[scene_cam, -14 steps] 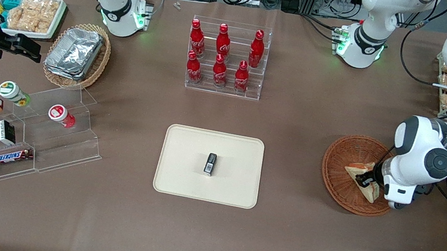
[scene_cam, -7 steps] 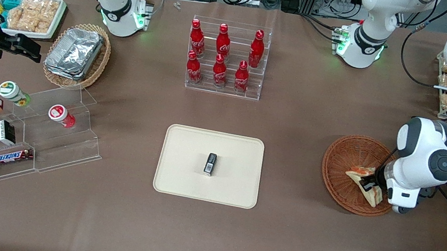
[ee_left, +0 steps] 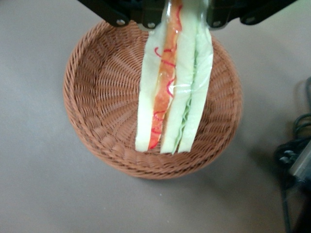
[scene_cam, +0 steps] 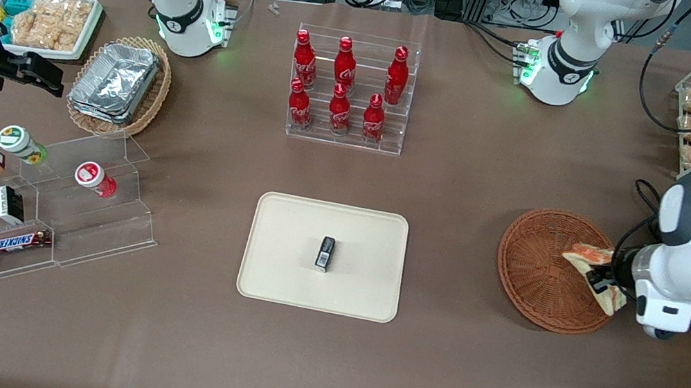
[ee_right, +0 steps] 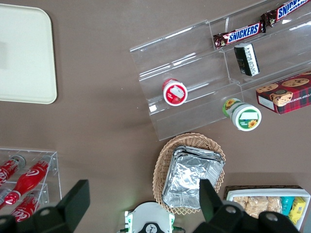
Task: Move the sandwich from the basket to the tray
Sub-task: 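Lift the sandwich out of the basket with the left gripper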
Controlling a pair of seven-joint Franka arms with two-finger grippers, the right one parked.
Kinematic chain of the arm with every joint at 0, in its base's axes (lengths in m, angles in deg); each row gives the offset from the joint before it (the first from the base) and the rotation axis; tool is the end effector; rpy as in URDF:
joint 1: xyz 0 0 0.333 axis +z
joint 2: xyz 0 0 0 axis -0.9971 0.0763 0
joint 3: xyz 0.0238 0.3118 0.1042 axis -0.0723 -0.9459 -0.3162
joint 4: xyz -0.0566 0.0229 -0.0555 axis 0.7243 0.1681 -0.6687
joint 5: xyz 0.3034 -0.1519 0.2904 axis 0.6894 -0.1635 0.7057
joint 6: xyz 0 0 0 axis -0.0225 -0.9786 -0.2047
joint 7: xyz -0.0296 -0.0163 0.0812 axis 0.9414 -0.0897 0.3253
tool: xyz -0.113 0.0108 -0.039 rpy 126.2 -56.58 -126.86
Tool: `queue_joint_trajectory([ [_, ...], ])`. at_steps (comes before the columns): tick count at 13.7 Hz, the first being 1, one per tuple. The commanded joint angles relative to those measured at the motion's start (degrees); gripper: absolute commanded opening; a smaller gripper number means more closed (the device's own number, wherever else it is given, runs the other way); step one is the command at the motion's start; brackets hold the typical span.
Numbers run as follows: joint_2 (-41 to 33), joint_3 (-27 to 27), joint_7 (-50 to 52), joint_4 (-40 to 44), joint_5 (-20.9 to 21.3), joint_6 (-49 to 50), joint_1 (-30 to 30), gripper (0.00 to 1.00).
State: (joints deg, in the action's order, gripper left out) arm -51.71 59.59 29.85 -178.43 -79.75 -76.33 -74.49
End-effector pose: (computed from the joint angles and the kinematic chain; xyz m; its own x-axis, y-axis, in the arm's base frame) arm 0.6831 -0.0166 0.3746 0.7597 0.6406 -0.1122 0.6214 -0.7659 -0.1653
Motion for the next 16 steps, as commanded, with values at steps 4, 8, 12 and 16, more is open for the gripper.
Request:
queue_joint_trajectory([
  [4, 0.27, 8.41, -3.19, 18.32, 4.29, 15.59, -0.33, 0.00],
  [8, 2.63, 18.79, -3.55, 19.47, 5.63, 15.16, -0.33, 0.00],
  [12, 10.88, 22.85, -2.33, 20.08, 7.12, 4.89, -5.15, 0.00],
  [16, 20.27, 22.85, 1.11, 22.53, 16.26, -1.52, -12.01, 0.00],
])
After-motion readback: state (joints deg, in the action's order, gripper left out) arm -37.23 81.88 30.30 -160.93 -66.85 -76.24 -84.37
